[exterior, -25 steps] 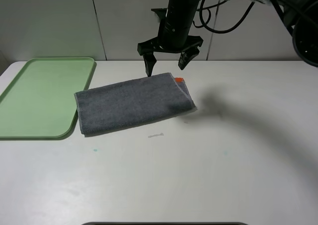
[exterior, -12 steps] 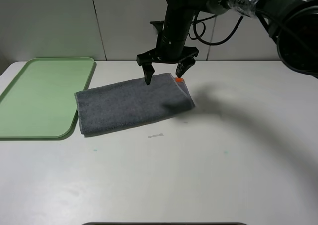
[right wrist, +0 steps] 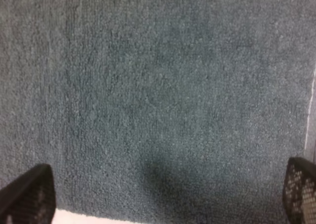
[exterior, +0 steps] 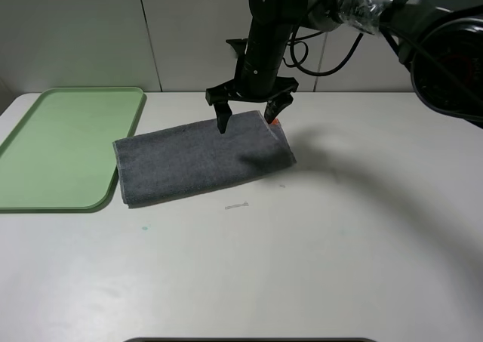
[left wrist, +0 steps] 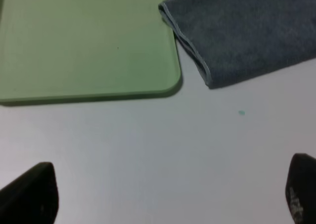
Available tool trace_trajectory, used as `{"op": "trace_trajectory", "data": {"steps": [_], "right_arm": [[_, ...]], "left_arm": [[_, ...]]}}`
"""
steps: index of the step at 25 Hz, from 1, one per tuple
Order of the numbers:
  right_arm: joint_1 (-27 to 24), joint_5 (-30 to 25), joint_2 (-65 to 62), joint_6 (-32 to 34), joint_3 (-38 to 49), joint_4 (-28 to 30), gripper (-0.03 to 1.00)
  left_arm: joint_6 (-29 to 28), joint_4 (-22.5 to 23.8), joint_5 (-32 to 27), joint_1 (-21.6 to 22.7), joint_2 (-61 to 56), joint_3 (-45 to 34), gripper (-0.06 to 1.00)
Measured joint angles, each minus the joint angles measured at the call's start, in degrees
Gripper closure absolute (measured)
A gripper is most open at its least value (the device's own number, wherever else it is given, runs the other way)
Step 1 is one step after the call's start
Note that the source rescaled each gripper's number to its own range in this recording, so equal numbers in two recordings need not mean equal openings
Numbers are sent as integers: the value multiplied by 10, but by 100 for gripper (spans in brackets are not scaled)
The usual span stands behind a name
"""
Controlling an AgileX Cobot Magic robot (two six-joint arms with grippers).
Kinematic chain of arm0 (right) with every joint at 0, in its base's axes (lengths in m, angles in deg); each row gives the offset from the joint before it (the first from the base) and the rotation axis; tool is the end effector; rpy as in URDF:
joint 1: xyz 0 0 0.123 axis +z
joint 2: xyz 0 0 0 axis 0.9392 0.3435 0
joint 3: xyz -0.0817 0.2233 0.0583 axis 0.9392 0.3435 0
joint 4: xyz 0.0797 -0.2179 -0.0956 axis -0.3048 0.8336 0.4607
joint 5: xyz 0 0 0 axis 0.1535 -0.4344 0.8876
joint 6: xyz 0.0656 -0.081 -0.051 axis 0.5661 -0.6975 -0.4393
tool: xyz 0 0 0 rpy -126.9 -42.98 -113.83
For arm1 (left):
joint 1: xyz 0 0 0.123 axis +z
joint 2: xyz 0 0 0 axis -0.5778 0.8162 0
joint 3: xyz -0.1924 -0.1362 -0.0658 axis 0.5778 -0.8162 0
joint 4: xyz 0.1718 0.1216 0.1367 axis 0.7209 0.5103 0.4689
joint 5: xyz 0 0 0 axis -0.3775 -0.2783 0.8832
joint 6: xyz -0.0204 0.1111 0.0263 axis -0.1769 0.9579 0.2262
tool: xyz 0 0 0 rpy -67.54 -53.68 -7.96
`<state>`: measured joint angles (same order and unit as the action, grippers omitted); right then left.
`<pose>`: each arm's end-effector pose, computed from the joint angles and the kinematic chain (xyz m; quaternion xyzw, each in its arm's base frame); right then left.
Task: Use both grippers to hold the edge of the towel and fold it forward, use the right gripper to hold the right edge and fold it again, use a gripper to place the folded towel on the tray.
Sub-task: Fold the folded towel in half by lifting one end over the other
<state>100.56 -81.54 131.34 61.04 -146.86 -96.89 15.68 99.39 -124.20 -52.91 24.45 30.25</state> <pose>0.4039 0.2545 0.1209 -0.2191 0.9668 0.0906 0.0956 0.0577 0.0002 0.2641 0.0138 0.8552 -0.0615 0.5144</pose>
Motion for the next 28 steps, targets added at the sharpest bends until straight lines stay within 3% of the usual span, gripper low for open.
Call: {"op": "trace_trajectory", "data": {"steps": [6, 11, 22, 28], "right_arm": [[0, 2, 0, 0, 0, 1, -3], [0, 13, 0, 13, 0, 36, -3], [0, 33, 40, 28, 0, 91, -3], [-1, 43, 66, 26, 0, 135, -3]], "left_arm": [[2, 0, 2, 0, 0, -1, 2], [5, 0, 2, 4, 0, -1, 2], [5, 0, 3, 159, 0, -1, 3], [6, 0, 3, 178, 0, -1, 3]]}}
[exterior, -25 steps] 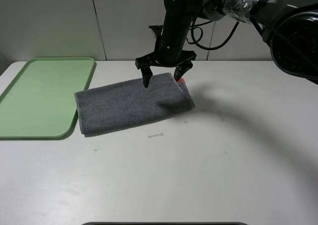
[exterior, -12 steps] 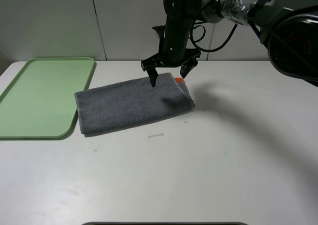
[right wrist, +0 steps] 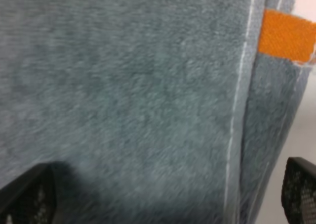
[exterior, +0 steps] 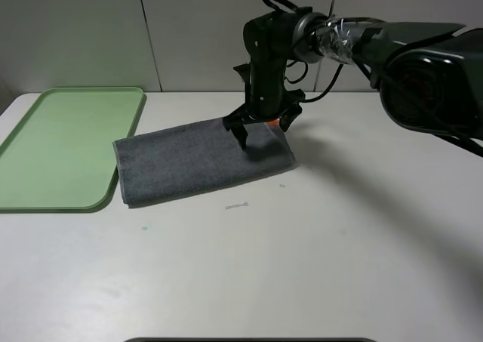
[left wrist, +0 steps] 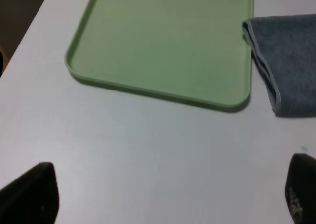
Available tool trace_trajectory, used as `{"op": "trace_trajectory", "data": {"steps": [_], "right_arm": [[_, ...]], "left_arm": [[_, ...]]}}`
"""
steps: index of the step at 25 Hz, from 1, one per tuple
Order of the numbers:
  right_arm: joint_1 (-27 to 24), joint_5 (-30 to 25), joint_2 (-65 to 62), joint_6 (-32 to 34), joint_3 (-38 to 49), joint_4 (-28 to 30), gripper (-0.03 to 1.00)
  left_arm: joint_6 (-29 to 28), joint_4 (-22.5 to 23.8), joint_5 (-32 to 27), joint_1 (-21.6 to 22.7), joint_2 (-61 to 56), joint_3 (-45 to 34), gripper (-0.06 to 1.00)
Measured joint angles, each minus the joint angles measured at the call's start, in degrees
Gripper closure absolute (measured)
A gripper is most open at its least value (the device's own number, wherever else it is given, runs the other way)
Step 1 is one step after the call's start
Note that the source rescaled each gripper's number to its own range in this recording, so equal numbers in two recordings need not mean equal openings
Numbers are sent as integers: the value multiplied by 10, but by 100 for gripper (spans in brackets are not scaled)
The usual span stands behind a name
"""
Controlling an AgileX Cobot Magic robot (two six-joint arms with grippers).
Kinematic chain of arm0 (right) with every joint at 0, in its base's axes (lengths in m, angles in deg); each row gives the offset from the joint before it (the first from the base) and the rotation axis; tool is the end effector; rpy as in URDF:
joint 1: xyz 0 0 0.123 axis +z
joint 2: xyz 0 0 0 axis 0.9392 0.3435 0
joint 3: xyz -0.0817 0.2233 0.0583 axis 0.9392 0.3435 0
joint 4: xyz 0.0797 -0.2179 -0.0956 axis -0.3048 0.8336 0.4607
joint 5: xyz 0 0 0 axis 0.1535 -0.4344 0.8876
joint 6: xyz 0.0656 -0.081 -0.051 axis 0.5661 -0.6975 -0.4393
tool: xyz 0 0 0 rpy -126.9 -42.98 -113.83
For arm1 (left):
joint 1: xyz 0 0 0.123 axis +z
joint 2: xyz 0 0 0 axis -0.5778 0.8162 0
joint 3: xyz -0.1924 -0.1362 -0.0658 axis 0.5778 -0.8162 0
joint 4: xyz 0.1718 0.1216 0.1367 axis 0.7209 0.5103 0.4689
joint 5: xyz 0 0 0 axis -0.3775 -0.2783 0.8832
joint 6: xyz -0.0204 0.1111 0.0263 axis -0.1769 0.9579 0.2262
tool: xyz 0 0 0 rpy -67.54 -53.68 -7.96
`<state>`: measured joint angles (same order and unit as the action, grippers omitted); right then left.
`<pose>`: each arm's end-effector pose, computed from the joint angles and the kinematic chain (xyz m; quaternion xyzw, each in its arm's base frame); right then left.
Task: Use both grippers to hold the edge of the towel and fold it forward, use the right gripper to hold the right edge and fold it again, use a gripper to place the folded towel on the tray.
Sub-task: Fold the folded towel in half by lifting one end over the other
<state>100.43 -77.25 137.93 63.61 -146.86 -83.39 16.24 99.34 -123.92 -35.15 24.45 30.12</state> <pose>0.4211 0.2354 0.0674 -0.2384 0.9649 -0.0178 0.1085 0.0554 0.0176 0.2639 -0.1138 0.8471 0.0206 0.5187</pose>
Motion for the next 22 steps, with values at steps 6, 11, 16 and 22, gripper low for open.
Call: {"op": "trace_trajectory", "data": {"steps": [6, 11, 16, 22], "right_arm": [[-27, 5, 17, -11, 0, -20, -3], [-52, 4, 26, -22, -3, -57, -3], [-84, 4, 26, -25, -3, -67, -3], [-136, 3, 26, -42, -5, -67, -3]], "left_arm": [[0, 0, 0, 0, 0, 0, 3], [0, 0, 0, 0, 0, 0, 3], [1, 0, 0, 0, 0, 0, 3], [1, 0, 0, 0, 0, 0, 3]]}}
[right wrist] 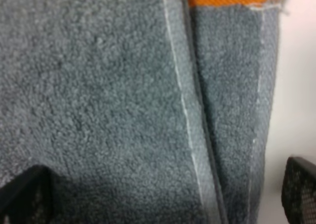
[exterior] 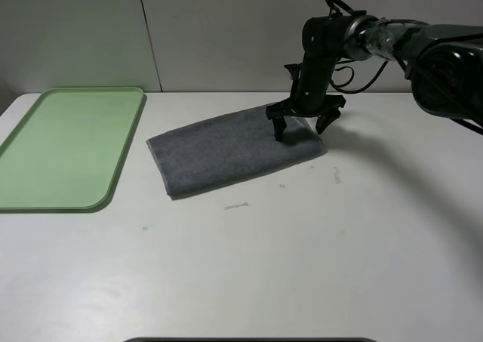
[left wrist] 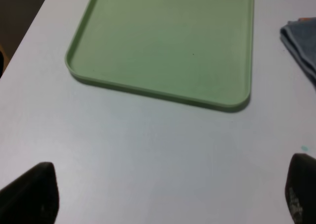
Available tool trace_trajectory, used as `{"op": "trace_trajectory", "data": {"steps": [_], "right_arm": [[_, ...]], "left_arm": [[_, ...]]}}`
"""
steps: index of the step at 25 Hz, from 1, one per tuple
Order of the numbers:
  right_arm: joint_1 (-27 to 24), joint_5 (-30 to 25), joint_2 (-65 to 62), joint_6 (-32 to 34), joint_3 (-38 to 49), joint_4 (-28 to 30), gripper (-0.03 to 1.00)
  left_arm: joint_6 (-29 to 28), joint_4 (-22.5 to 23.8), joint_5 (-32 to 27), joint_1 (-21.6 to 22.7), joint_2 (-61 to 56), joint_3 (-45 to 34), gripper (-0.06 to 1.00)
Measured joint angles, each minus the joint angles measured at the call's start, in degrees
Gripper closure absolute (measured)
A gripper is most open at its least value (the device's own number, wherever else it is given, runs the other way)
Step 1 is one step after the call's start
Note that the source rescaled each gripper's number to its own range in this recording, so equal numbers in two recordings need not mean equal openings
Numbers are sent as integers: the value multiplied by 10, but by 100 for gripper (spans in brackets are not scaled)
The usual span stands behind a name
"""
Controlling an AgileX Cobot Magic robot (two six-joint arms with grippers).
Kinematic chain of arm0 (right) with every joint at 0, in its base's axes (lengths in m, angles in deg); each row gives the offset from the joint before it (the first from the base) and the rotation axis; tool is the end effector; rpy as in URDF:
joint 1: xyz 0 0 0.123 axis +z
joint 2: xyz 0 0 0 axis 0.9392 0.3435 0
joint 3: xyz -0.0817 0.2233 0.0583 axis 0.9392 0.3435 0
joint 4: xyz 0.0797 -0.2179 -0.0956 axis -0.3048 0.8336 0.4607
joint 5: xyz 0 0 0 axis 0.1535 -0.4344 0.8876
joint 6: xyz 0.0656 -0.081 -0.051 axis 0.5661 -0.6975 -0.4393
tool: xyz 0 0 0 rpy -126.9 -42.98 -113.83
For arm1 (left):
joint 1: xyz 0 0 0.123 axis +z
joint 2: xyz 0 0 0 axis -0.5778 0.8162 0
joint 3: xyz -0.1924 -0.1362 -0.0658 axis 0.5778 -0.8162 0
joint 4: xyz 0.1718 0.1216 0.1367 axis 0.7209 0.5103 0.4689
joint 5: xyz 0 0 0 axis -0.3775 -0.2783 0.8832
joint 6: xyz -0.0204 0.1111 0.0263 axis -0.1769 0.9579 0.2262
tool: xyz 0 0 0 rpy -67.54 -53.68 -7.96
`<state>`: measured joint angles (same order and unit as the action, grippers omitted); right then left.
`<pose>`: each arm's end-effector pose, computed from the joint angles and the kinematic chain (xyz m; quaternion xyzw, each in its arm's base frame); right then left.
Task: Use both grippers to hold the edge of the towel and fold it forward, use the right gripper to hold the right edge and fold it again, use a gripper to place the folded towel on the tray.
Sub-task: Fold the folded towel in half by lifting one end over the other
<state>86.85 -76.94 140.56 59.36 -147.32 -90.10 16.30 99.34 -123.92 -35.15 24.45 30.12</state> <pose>0.4601 0.1408 0.0469 -0.1358 0.9874 0.0158 0.0802 0.0554 0.0176 0.2639 -0.1134 0.8471 0.0209 0.5187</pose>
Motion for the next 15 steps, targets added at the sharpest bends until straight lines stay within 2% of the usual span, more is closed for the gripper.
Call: {"op": "trace_trajectory", "data": {"steps": [13, 15], "right_arm": [[-70, -3, 0, -11, -2, -3, -3], [-71, -3, 0, -11, -2, -3, 3]], "left_arm": [[0, -2, 1, 0, 0, 0, 3], [0, -2, 1, 0, 0, 0, 3]]}}
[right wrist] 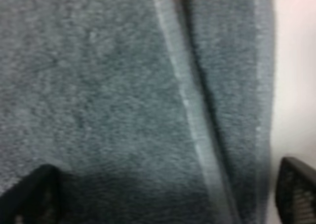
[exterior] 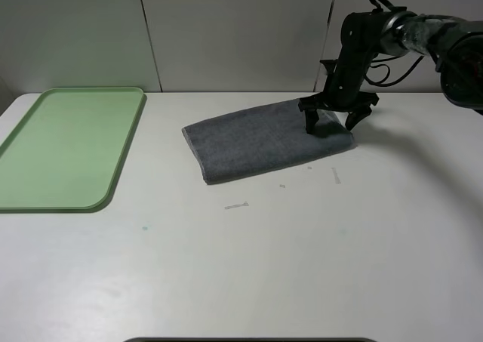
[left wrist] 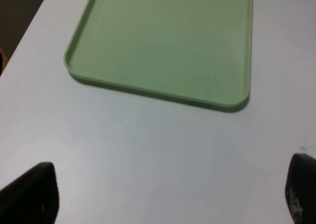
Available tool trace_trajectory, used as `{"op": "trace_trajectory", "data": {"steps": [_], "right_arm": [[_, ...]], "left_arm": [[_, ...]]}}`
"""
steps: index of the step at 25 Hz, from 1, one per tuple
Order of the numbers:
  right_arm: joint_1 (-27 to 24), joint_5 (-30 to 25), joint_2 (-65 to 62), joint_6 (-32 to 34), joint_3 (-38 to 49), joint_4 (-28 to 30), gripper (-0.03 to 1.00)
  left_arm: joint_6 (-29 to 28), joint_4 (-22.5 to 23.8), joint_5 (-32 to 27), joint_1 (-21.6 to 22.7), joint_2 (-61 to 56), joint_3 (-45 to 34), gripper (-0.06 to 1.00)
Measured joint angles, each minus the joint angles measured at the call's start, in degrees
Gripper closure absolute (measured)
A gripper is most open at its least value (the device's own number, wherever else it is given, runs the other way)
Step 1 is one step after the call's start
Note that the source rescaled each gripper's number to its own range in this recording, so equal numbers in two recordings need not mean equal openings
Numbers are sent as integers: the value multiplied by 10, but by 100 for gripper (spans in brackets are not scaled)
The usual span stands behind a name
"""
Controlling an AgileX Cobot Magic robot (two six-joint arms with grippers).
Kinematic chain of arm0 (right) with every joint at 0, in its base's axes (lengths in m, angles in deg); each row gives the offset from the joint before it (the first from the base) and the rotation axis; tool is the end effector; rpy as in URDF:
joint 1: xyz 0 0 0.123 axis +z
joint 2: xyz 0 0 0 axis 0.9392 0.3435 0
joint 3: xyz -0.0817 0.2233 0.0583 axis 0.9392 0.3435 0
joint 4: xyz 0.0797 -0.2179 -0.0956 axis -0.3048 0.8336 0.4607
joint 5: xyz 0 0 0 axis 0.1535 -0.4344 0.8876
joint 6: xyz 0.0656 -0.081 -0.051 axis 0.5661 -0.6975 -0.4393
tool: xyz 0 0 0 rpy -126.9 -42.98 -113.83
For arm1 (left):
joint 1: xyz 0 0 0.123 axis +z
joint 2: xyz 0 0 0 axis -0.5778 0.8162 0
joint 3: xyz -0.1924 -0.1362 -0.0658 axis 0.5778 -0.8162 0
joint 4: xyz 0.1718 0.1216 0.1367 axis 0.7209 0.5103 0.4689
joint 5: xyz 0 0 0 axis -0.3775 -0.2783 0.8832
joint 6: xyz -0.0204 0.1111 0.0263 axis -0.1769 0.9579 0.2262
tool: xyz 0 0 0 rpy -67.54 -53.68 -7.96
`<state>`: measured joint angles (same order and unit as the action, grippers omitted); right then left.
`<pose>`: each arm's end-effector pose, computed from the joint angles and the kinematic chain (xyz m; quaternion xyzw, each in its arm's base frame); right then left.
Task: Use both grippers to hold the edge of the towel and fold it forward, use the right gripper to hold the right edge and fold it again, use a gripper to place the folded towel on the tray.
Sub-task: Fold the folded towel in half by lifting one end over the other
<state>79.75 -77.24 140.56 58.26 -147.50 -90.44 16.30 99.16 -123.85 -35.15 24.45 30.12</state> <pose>0.4738 0.0835 0.0476 -0.0827 0.9933 0.0126 0.0799 0.0555 0.0173 0.2640 -0.1133 0.8470 0.0193 0.5191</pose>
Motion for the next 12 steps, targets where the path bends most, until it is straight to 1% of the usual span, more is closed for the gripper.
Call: {"op": "trace_trajectory", "data": {"steps": [1, 2, 7, 10, 12], "right_arm": [[0, 0, 0, 0, 0, 0, 9], [0, 0, 0, 0, 0, -1, 22], [0, 0, 0, 0, 0, 0, 62], [0, 0, 0, 0, 0, 7, 81], [0, 0, -1, 0, 0, 7, 82]], "left_arm": [[0, 0, 0, 0, 0, 0, 3], [0, 0, 0, 0, 0, 0, 3], [0, 0, 0, 0, 0, 0, 3], [0, 0, 0, 0, 0, 0, 3], [0, 0, 0, 0, 0, 0, 3]]}}
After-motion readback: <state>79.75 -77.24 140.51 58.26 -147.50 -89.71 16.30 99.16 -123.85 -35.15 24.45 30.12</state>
